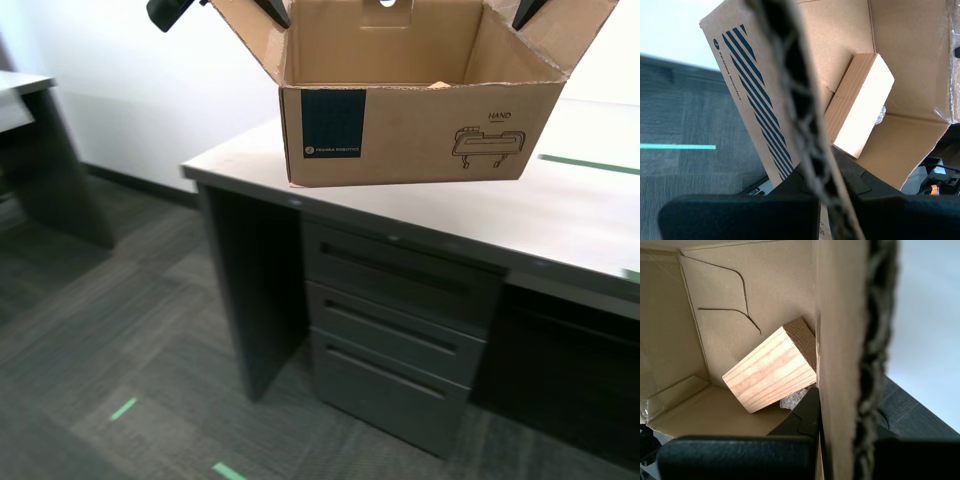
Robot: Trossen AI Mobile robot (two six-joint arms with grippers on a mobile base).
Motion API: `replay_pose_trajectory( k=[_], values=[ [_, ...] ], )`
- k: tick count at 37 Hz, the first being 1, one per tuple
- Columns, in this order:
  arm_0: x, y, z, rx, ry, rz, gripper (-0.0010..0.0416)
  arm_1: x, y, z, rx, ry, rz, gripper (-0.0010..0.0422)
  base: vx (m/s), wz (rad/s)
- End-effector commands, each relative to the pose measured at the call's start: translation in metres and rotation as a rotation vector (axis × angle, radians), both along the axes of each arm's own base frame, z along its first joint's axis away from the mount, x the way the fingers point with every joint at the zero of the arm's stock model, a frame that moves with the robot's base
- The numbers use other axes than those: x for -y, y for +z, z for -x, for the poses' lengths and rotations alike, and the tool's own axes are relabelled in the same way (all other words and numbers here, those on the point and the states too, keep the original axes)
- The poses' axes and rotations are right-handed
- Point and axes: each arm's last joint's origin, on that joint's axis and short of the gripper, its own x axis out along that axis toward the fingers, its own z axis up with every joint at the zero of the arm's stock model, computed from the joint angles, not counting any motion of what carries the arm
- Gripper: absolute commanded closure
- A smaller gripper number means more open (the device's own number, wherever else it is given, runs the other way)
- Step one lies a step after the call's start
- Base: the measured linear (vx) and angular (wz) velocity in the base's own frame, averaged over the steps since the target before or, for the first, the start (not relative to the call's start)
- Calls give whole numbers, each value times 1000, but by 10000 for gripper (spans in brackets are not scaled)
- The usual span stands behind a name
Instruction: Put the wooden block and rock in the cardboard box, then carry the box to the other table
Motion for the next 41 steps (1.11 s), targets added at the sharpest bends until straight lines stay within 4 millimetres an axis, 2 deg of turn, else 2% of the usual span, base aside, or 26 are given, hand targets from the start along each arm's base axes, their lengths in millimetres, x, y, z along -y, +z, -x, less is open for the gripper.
replay_pose_trajectory(
  k=[1, 15, 34, 41],
  values=[
    [-1, 1, 0, -1, 0, -8, 406, 1, 0, 0, 7, -8, 7, 413, -2, 391],
    [-4, 1, -1, 4, -21, -16, 406, 2, 2, -3, 39, -17, 25, 413, 8, 378],
    [-22, 0, 1, 1, -24, -5, 406, 3, 3, -3, 93, -77, 19, 413, 12, 341],
    [-22, -3, 2, -3, -20, -1, 406, 2, 2, -2, 78, -59, 8, 413, 5, 296]
  ],
)
